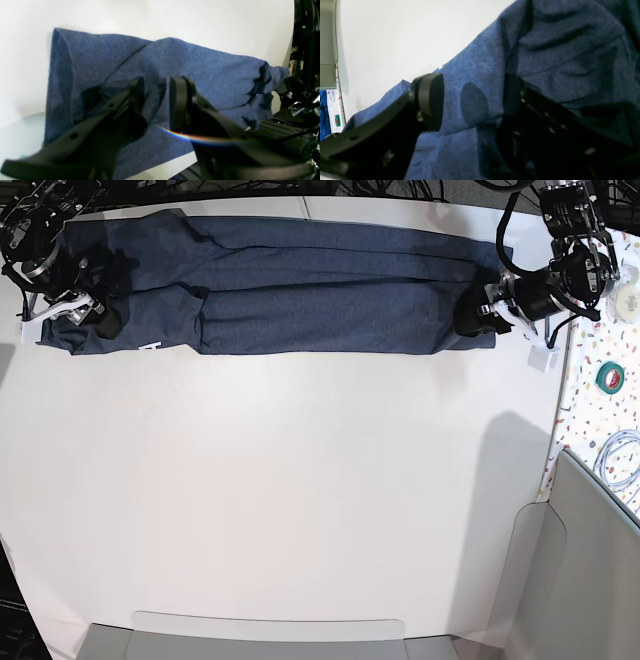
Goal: Layout the t-shirt on the table in an organized manner, then fold the t-shirt properly
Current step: 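Hold the folded edges with both grippers and align them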
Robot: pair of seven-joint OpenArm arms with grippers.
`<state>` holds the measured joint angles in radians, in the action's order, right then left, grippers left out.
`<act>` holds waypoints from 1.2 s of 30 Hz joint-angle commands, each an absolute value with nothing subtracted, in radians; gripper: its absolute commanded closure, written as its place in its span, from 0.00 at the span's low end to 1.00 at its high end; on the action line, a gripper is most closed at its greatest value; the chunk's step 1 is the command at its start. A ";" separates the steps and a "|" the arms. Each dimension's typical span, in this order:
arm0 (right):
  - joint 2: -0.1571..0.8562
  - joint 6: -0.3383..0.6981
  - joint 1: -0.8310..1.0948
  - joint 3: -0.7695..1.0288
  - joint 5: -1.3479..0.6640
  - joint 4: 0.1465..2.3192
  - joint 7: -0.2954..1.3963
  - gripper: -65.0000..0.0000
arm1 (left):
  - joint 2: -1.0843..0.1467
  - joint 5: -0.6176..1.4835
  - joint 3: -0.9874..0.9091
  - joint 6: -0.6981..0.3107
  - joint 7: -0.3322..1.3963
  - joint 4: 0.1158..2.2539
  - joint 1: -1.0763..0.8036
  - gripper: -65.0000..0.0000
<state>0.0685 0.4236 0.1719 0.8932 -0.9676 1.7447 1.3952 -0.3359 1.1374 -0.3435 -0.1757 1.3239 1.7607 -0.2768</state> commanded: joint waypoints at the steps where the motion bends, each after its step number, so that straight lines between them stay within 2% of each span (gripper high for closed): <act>1: 0.082 0.429 0.171 0.898 -0.990 1.759 1.388 0.47 | -0.351 1.161 -0.354 -0.179 1.317 1.776 -0.272 0.73; 12: 0.082 0.429 0.171 0.898 -0.990 1.759 1.388 0.47 | -0.351 1.161 -0.354 -0.179 1.317 1.776 -0.274 0.73; 18: 0.082 0.429 0.173 0.898 -0.997 1.761 1.394 0.47 | -0.351 1.161 -0.354 -0.179 1.317 1.776 -0.275 0.78; 27: 0.082 0.429 0.185 0.897 -0.998 1.761 1.394 0.47 | -0.351 1.161 -0.354 -0.179 1.317 1.776 -0.288 0.78; 29: 0.082 0.437 0.186 0.897 -1.000 1.761 1.395 0.54 | -0.351 1.161 -0.354 -0.179 1.317 1.776 -0.288 0.78; 34: 0.084 0.507 0.188 0.877 -0.992 1.761 1.395 0.95 | -0.351 1.161 -0.354 -0.179 1.317 1.776 -0.288 0.78; 36: 0.088 0.507 0.188 0.858 -0.992 1.761 1.395 0.97 | -0.351 1.161 -0.354 -0.179 1.317 1.776 -0.288 0.79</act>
